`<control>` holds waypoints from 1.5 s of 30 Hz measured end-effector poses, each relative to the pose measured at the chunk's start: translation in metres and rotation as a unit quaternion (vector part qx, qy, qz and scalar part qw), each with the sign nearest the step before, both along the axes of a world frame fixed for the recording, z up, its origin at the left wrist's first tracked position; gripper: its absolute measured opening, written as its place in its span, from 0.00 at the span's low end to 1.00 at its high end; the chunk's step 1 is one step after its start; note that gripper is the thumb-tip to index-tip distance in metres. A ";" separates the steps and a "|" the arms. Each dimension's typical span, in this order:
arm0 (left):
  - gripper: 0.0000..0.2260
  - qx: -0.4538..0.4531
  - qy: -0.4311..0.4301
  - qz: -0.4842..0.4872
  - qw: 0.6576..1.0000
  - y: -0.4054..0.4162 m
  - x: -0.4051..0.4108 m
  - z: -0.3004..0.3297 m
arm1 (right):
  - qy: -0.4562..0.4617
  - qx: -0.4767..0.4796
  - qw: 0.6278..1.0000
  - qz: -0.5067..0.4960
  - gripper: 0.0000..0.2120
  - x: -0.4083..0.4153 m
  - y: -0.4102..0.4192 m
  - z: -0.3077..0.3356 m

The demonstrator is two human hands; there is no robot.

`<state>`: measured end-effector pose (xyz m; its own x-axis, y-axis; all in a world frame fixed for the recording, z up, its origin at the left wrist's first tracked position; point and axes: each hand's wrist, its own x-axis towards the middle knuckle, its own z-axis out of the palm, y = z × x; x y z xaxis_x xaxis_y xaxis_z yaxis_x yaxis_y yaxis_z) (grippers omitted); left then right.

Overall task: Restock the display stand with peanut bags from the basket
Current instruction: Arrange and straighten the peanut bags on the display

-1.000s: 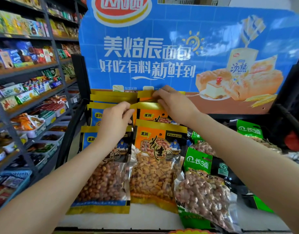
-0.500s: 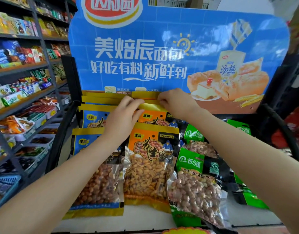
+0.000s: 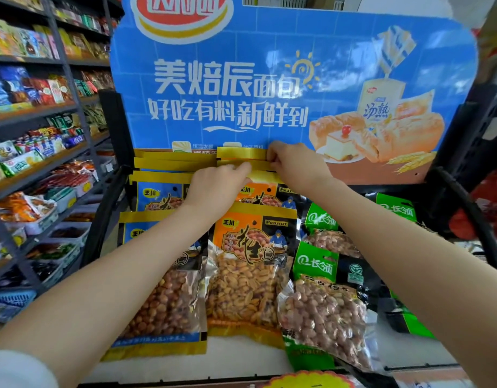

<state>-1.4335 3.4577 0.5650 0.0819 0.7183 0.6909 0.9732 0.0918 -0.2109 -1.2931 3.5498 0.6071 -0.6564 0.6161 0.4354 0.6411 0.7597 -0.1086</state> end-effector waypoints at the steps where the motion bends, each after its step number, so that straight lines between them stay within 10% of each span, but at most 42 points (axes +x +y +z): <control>1: 0.10 -0.001 0.000 0.006 1.000 0.002 0.001 -0.001 | 0.009 -0.002 1.000 -0.001 0.08 0.000 -0.001 -0.001; 13: 0.12 -0.097 -0.047 0.089 0.990 -0.004 -0.004 0.014 | 0.027 0.072 0.996 -0.050 0.07 -0.007 -0.003 -0.007; 20: 0.13 -0.023 -0.101 -0.052 0.993 -0.049 0.014 -0.020 | 0.032 0.028 0.997 0.071 0.09 0.033 -0.013 -0.015; 24: 0.33 -0.269 -0.037 -0.115 0.956 -0.088 0.035 -0.059 | -0.179 -0.155 0.969 0.074 0.20 0.041 -0.019 -0.025; 30: 0.42 -0.311 -0.024 -0.079 0.947 -0.085 0.048 -0.071 | -0.054 -0.057 0.996 0.033 0.09 0.019 -0.017 -0.030; 38: 0.39 -0.347 -0.012 -0.090 0.933 -0.082 0.049 -0.059 | -0.024 -0.062 0.998 0.023 0.09 0.093 -0.025 -0.022; 45: 0.24 -0.337 -0.004 -0.223 0.915 -0.046 0.094 -0.031 | -0.062 -0.165 0.967 -0.182 0.17 0.188 -0.008 -0.034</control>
